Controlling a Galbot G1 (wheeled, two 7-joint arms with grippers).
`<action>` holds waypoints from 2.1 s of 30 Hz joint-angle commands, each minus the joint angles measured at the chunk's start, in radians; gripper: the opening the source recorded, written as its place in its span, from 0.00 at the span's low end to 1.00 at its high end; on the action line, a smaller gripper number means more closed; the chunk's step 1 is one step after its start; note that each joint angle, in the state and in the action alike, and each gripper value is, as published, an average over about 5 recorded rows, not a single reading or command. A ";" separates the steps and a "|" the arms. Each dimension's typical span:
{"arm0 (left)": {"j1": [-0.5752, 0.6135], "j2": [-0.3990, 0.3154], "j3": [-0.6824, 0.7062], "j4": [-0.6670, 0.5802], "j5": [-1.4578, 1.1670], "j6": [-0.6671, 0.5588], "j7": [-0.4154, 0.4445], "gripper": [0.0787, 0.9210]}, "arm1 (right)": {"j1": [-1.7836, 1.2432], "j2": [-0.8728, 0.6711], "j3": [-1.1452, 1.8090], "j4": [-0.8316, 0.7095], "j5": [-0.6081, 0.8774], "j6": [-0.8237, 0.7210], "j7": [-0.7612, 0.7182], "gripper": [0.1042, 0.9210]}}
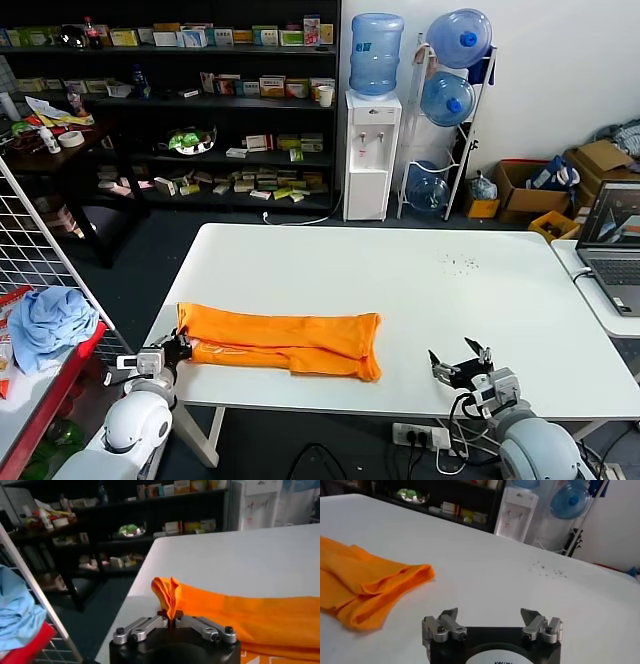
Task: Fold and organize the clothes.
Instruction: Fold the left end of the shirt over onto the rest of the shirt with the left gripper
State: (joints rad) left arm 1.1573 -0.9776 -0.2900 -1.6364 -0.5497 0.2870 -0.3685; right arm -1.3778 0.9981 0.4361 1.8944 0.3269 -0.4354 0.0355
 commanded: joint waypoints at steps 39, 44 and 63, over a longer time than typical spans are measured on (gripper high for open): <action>-0.207 -0.401 0.569 -0.043 -0.008 0.083 -0.061 0.07 | -0.004 0.097 0.035 -0.041 -0.104 0.071 0.029 0.88; -0.215 -0.405 0.568 -0.005 -0.018 0.049 -0.028 0.18 | 0.003 0.098 0.029 -0.037 -0.103 0.067 0.030 0.88; -0.106 -0.174 0.368 -0.199 -0.097 -0.122 0.068 0.82 | 0.007 0.089 0.020 -0.030 -0.094 0.066 0.024 0.88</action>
State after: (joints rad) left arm 0.9896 -1.2898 0.2030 -1.7558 -0.6023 0.2542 -0.3407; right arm -1.3660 1.0896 0.4549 1.8622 0.2302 -0.3729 0.0635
